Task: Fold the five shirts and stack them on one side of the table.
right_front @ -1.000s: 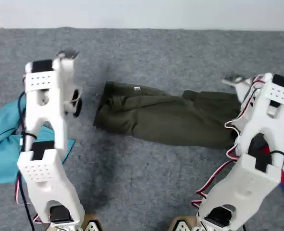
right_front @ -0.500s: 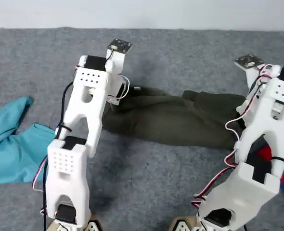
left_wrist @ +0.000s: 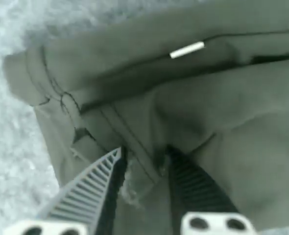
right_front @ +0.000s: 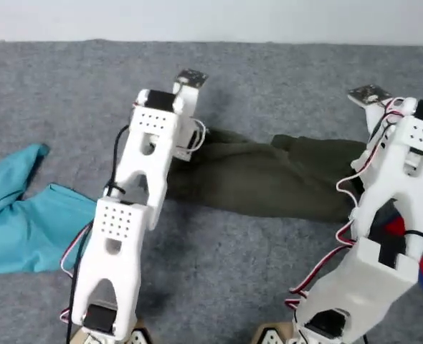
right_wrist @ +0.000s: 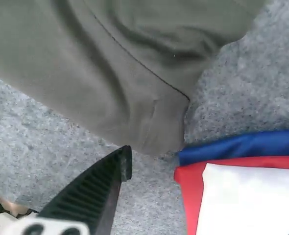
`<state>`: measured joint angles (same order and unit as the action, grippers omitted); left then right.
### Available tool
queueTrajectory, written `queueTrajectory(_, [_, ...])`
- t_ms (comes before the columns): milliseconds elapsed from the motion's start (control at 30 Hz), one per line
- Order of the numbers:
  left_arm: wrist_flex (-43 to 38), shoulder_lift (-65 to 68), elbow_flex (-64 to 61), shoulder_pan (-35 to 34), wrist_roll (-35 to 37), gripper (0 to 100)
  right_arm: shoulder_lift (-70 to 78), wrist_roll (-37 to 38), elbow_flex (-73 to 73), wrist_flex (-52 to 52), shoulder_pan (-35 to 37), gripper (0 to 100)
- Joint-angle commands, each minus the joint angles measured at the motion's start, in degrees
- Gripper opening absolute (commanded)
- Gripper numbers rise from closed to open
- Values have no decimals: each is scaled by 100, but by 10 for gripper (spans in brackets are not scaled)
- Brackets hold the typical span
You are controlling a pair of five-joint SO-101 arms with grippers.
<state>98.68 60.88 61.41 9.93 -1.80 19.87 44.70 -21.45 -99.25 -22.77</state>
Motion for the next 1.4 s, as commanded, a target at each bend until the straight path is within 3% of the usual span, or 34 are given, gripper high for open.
queueTrajectory(0, [202, 97, 347, 26, 53, 68, -22, -62, -44, -92, 66, 533])
queueTrajectory(100, [202, 114, 356, 35, 53, 10, -31, -79, -44, -92, 48, 533])
queueTrajectory(233, [167, 97, 462, 44, 53, 13, -31, -88, -26, -180, 66, 533])
queueTrajectory(500, [123, 167, 1851, 18, 79, 13, -22, -88, -18, -303, 66, 533])
queueTrajectory(767, [-1178, 589, 1895, -404, 97, 37, -57, -88, -18, -338, 31, 533])
queueTrajectory(967, [-1582, 686, 1895, -826, 466, 94, -31, -88, -18, -347, 66, 533])
queueTrajectory(1233, [-1292, 536, 2193, -1081, 492, 94, -13, -88, -9, -338, 435, 533])
queueTrajectory(1367, [-176, 202, 2668, -1231, 501, 96, -13, -185, -9, -338, 664, 533])
